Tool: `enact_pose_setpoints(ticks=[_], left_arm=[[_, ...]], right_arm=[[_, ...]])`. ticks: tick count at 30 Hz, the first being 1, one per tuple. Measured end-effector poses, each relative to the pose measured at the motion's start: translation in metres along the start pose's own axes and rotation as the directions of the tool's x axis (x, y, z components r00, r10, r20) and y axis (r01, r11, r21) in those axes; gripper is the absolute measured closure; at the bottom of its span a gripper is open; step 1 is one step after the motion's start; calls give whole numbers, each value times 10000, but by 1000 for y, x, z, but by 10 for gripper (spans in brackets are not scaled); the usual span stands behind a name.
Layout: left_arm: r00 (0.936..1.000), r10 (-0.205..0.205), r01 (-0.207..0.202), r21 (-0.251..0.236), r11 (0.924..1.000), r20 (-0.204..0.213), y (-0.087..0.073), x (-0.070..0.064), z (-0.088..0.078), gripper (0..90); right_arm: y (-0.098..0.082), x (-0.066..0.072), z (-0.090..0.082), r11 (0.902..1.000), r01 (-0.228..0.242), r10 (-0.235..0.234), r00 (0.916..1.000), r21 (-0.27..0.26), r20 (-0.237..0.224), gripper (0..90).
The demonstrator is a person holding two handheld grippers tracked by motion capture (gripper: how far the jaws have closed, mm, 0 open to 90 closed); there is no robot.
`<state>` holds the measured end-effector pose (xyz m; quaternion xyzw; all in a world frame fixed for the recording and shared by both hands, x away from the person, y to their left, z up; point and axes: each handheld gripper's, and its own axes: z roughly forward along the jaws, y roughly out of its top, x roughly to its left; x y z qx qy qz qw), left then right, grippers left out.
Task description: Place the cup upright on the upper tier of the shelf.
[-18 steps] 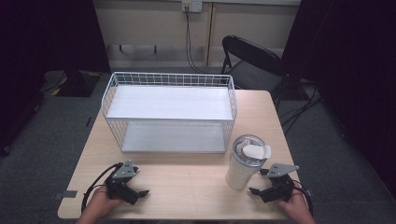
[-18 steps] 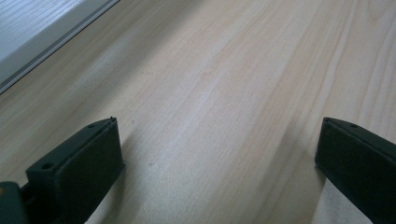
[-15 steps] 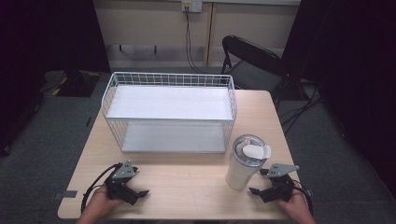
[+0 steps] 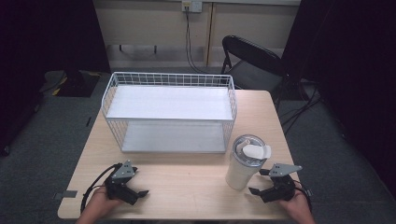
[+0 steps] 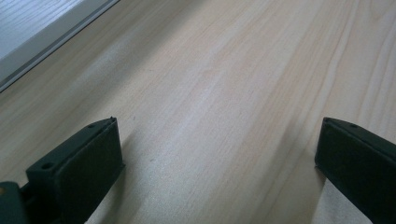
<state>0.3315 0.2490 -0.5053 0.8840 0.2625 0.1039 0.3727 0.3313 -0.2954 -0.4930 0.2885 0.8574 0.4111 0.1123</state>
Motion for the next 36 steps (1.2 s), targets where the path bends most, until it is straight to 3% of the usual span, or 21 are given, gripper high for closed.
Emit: enact_pose_setpoints(ticks=[3, 4, 8, 17, 25, 26, 33, 36], left_arm=[[10000, 7, -7, 0, 10000, 2, 0, 0, 0, 1], [10000, 20, -20, 5, 10000, 0, 0, 0, 0, 0], [10000, 25, -25, 4, 10000, 2, 0, 0, 0, 1], [10000, 20, -20, -13, 10000, -8, 0, 0, 0, 1], [10000, 27, -27, 3, 10000, 1, 0, 0, 0, 1], [10000, 25, -25, 0, 10000, -2, 0, 0, 0, 1], [10000, -27, 27, -26, 10000, -9, 0, 0, 0, 0], [10000, -57, 57, -56, 10000, -25, 0, 0, 0, 1]], right_arm=[[4, 3, -3, 9995, 7, -10, 10000, -305, -80, 128], [8, 5, -6, 9977, 18, -25, 9999, -670, -104, 127], [15, 10, -12, 9918, 87, -126, 9995, -1274, -295, 126], [26, 15, -18, 9766, 71, -154, 9992, -2149, -371, 123], [32, 15, -20, 9646, 22, -148, 9988, -2635, -459, 120], [34, 14, -20, 9607, -68, -129, 9975, -2775, -690, 119], [41, 16, -12, 9475, -76, -141, 9978, -3197, -655, 111], [46, 18, -6, 9443, 163, -340, 9983, -3288, -483, 91]])
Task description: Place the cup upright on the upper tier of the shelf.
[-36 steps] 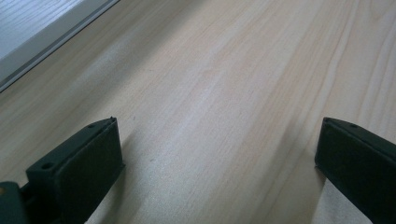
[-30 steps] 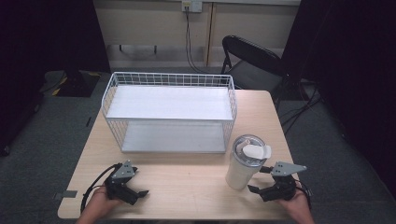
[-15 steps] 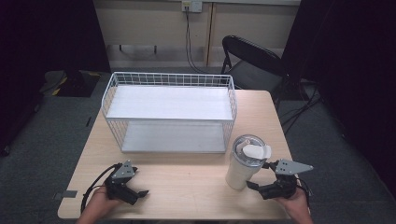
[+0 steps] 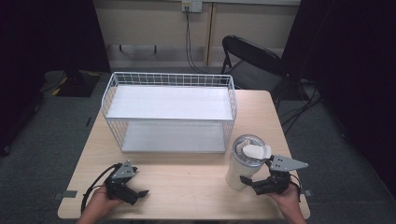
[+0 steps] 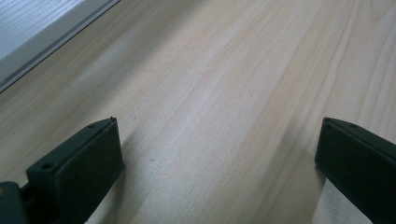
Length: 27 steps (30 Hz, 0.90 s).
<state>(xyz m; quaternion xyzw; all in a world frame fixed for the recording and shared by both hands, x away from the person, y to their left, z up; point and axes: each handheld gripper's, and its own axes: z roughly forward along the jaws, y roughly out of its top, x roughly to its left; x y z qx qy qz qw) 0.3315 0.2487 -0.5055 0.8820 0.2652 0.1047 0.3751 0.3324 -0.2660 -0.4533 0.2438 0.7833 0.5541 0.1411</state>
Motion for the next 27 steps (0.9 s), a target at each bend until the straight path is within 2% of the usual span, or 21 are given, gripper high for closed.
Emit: enact_pose_setpoints(ticks=[6, 18, 27], left_arm=[[10000, 24, -24, 26, 10000, -47, 0, 1, 0, 1], [9999, -57, 58, 38, 10000, -141, 0, 1, 0, 0], [9997, -130, 131, 33, 9999, -183, 0, 1, 0, 1]], right_arm=[[-2, -2, 5, 9993, 133, -136, 9999, -355, -98, 86], [-2, -1, 12, 9981, 449, -451, 9990, -424, -33, 77], [-1, -4, 23, 9981, 243, -260, 9992, -566, -296, 80]])
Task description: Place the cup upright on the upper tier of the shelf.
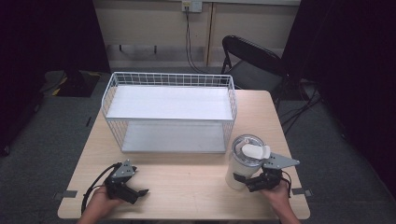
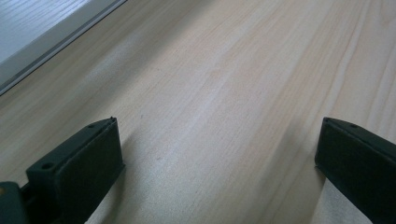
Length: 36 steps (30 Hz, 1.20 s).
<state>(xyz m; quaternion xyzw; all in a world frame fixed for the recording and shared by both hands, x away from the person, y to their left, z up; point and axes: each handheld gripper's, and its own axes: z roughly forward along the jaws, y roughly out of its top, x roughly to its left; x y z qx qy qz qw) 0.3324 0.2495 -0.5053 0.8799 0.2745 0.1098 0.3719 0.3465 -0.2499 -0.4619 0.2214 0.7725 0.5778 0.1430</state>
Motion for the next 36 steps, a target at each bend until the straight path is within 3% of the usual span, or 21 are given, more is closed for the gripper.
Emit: enact_pose_setpoints(ticks=[2, 12, 36], left_arm=[[10000, -3, 3, -5, 10000, -2, 0, 0, 0, 1], [10000, -10, 10, -2, 10000, -19, 0, 0, 0, 1], [10000, -53, 53, -38, 10000, -16, 0, 0, 0, 1]], right_arm=[[-2, 1, 0, 9996, -34, 36, 10000, -264, 87, 87], [6, 4, -1, 9999, 51, -47, 9995, -124, 318, 92], [64, 1, -4, 9997, 249, -250, 9993, -15, -284, 93]])
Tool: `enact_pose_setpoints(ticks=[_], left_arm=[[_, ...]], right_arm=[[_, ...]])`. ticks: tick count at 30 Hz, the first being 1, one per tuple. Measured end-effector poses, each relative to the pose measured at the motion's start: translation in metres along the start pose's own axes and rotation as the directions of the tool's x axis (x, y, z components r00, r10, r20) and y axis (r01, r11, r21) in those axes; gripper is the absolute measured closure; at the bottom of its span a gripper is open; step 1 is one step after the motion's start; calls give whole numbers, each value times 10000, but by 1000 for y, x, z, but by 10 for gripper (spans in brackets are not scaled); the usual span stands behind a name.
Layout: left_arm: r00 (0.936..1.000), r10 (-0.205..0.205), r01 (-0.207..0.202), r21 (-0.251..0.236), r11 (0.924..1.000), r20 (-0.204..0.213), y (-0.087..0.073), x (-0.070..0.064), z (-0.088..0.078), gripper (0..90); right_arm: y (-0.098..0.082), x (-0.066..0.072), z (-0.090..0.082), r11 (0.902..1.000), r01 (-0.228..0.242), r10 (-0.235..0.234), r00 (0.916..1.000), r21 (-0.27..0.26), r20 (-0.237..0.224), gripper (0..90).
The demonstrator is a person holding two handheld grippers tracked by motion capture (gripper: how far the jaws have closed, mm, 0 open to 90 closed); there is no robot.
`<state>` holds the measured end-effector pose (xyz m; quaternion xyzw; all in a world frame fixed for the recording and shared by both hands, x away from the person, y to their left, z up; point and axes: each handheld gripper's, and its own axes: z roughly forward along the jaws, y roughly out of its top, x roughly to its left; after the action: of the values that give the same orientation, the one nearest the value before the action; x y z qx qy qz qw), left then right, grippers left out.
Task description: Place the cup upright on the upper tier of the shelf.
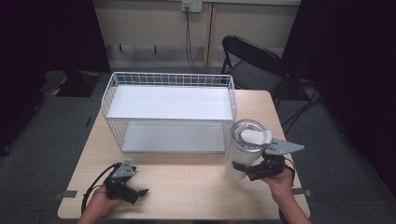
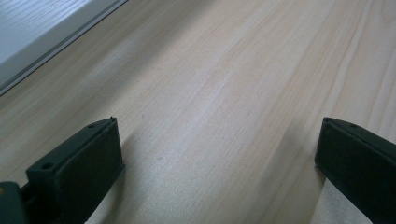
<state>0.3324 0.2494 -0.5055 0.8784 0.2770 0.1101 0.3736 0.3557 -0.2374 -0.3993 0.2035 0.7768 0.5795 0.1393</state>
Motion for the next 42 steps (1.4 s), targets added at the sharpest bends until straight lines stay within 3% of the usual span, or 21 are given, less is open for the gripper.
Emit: enact_pose_setpoints(ticks=[25, 42], left_arm=[[10000, 5, -5, 7, 10000, 1, 0, 0, 0, 1], [10000, 42, -42, 39, 10000, -4, 0, 0, 0, 1]], right_arm=[[59, -4, 10, 9999, 114, -110, 9985, 78, -544, 94], [83, -5, 22, 9995, -36, 62, 9963, 301, -857, 94]])
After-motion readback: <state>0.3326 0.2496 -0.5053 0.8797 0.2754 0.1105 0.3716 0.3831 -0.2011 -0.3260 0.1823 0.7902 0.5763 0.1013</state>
